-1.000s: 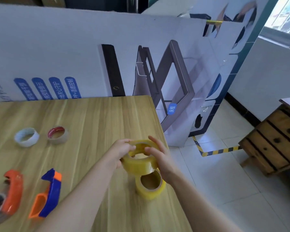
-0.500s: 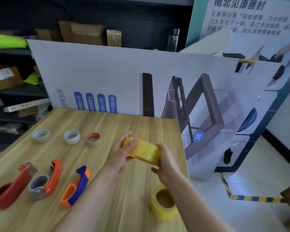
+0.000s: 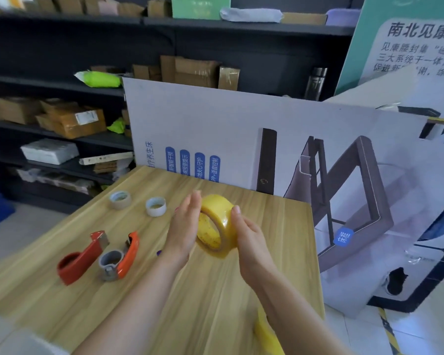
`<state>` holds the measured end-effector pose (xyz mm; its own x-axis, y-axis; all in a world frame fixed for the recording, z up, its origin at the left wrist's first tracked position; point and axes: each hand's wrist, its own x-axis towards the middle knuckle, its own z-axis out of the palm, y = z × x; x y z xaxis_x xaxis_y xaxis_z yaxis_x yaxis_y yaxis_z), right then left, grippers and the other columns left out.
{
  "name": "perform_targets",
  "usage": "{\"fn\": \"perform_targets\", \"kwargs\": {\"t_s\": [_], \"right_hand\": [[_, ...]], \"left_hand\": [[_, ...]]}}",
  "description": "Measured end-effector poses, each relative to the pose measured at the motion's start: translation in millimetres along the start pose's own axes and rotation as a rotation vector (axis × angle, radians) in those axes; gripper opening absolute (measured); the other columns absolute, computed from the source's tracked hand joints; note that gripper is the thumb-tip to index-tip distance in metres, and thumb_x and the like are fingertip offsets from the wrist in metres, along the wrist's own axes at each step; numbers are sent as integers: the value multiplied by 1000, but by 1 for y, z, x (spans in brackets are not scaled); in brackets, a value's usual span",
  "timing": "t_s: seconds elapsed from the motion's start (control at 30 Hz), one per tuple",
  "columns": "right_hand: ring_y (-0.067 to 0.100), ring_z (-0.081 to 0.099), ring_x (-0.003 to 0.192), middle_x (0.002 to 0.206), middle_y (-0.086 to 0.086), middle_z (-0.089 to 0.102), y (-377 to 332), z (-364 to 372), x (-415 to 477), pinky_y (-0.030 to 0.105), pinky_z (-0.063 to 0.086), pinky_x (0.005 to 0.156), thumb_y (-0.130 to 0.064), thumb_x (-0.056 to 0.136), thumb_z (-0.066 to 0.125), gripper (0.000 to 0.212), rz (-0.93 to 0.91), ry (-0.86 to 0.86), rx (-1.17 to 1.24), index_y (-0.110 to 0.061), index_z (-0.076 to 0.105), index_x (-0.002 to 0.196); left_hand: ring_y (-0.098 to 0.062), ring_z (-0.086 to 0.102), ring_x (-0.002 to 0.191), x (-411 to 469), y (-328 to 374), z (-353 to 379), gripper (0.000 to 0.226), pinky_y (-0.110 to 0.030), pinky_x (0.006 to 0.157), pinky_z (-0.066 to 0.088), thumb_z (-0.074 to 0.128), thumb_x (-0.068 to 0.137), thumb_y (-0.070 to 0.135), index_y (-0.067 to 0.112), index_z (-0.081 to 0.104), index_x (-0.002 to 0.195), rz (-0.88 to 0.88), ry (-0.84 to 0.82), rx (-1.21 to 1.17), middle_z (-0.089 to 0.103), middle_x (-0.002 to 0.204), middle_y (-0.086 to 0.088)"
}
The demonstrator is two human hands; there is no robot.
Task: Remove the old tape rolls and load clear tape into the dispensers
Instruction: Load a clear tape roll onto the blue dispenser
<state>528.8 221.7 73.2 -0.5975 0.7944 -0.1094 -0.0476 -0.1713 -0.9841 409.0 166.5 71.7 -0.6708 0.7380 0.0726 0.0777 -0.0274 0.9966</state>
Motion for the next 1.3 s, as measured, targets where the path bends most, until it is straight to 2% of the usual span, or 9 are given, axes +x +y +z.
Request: {"fn": "perform_targets", "kwargs": {"t_s": [0.07, 0.17, 0.43, 0.57, 0.77, 0.87, 1.03, 1.2, 1.3], "right_hand": [[9, 64, 94, 103, 8, 73, -6, 12, 3, 21, 46, 82, -44, 100, 42, 42, 22, -38, 9, -12, 69, 105], [8, 62, 97, 99, -3, 71, -14, 28, 7, 28, 43, 94, -33, 102, 43, 28, 18, -162, 56, -19, 66, 96], [41, 61, 108, 116, 26, 65, -11, 101, 17, 62, 43, 100, -18, 88, 56, 38, -87, -429, 143, -1, 60, 123], [40, 63, 110, 116, 22, 68, -7, 142, 26, 57, 46, 100, -15, 85, 60, 40, -119, -416, 103, -5, 61, 124], [34, 67, 107, 113, 17, 71, -9, 210, 40, 53, 51, 95, -20, 92, 60, 34, -167, -324, 114, -7, 62, 123], [30, 69, 103, 111, 16, 72, -12, 236, 47, 47, 56, 87, -15, 98, 53, 29, -153, -323, 124, -6, 61, 123], [30, 69, 102, 109, 15, 72, -8, 263, 57, 45, 56, 83, -18, 98, 52, 26, -168, -341, 95, -9, 63, 121], [24, 70, 96, 106, 13, 72, -4, 267, 65, 34, 58, 80, -9, 89, 56, 30, -205, -355, 17, -13, 64, 118], [28, 71, 96, 103, 13, 74, -4, 261, 72, 41, 58, 83, -9, 96, 54, 21, -195, -280, 13, -14, 67, 112]], "left_hand": [[-7, 33, 131, -9, -2, -9, 92, -32, 107, 29, 47, 66, 80, 36, 29, 144, 172, -26, 119, 34, 142, 11], [-12, 31, 134, -4, -2, -30, 99, -39, 110, 29, 60, 61, 71, 41, 19, 146, 114, -40, 42, 29, 146, 7], [-31, 65, 100, 29, 12, -104, 85, -41, 79, 54, 60, 58, 82, 19, 65, 115, -431, -91, -245, 68, 110, -14], [-29, 66, 79, 43, 13, -147, 75, -41, 76, 54, 56, 58, 86, 17, 70, 83, -455, -115, -238, 69, 76, -11], [-21, 58, 121, 52, -1, -203, 86, -43, 100, 47, 55, 72, 78, 29, 41, 142, -105, -190, -350, 56, 136, -6], [-19, 48, 131, 60, -8, -231, 78, -48, 107, 40, 61, 77, 67, 40, 33, 144, 47, -210, -329, 46, 146, 2], [-27, 62, 113, 72, 5, -253, 74, -46, 87, 55, 59, 70, 71, 31, 52, 132, -109, -147, -310, 61, 128, -10], [-33, 65, 104, 81, 14, -255, 81, -52, 90, 52, 52, 60, 85, 22, 70, 107, -457, -177, -260, 72, 106, -13], [-26, 63, 109, 84, 15, -250, 73, -45, 93, 51, 38, 77, 81, 26, 66, 115, -346, -183, -165, 69, 113, -7]]}}
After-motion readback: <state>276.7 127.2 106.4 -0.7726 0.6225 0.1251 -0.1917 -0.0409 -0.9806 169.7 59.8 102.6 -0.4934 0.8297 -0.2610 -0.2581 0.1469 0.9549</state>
